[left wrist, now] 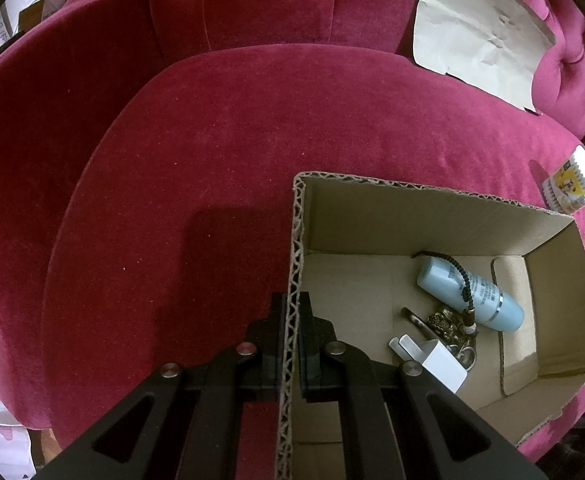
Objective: Organize rigid objects
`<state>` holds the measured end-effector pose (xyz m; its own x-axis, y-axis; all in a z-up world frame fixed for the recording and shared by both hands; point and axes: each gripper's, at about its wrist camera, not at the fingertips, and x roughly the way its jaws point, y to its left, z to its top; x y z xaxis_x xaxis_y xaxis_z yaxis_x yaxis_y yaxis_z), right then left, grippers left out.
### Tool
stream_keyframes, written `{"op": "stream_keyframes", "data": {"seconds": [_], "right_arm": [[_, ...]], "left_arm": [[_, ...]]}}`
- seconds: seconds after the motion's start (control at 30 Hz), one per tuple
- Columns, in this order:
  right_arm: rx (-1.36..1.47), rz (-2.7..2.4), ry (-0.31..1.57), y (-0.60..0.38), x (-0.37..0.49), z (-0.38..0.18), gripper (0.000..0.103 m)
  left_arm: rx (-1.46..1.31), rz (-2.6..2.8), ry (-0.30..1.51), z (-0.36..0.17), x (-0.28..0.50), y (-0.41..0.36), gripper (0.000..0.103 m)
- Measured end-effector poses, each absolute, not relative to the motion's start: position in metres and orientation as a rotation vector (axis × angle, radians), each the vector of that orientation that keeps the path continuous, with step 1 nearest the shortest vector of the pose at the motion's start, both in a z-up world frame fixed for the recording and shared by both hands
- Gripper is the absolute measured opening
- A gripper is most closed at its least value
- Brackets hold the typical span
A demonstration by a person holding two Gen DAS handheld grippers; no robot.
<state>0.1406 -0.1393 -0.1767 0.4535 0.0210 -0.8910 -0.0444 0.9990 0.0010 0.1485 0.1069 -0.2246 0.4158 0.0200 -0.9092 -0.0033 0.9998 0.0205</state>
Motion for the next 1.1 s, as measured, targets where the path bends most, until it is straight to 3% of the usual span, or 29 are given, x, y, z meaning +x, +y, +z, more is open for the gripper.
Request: {"op": "stream_keyframes", "data": {"seconds": [1.1], "right_arm": [[-0.048,0.2,1.021,-0.045,0.14,-0.142,0.045]], "left_arm": [[-0.016,-0.007,1.141,-0.222,0.148,0.112,0.003]]}}
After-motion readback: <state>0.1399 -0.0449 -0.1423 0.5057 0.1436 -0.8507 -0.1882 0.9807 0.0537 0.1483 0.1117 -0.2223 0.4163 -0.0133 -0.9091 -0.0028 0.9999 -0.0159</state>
